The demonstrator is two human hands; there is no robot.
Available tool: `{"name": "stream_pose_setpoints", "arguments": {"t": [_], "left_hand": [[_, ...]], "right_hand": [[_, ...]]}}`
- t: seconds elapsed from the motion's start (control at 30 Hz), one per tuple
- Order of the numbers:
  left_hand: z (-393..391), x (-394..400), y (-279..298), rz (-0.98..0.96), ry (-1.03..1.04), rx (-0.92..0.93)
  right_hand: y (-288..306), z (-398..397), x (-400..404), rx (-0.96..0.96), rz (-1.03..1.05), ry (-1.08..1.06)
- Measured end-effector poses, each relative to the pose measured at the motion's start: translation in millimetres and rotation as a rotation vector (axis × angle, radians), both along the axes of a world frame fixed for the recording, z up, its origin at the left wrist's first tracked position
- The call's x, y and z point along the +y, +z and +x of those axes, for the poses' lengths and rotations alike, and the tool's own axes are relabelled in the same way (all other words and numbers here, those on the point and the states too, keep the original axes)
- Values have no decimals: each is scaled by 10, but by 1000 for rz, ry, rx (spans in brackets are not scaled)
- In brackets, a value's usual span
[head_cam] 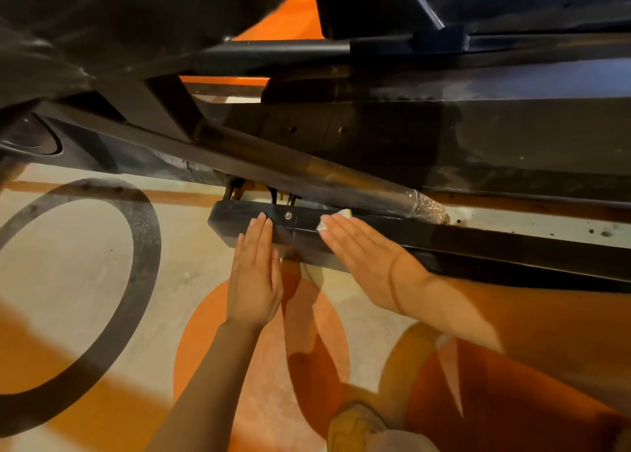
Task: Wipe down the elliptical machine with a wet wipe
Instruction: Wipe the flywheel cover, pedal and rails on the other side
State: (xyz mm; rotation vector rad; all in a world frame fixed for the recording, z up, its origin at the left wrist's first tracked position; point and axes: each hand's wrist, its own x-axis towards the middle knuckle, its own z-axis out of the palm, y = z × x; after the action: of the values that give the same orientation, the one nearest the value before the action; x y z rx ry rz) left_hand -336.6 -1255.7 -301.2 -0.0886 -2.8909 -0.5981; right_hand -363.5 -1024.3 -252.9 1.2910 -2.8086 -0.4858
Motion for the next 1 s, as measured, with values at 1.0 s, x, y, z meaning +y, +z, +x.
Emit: {"name": "stream_pose_setpoints", "arguments": {"t": [1.0], "left_hand": [[0, 439, -57, 45, 196, 33]], "right_hand": [[-687, 402, 729, 421, -124, -152]]}}
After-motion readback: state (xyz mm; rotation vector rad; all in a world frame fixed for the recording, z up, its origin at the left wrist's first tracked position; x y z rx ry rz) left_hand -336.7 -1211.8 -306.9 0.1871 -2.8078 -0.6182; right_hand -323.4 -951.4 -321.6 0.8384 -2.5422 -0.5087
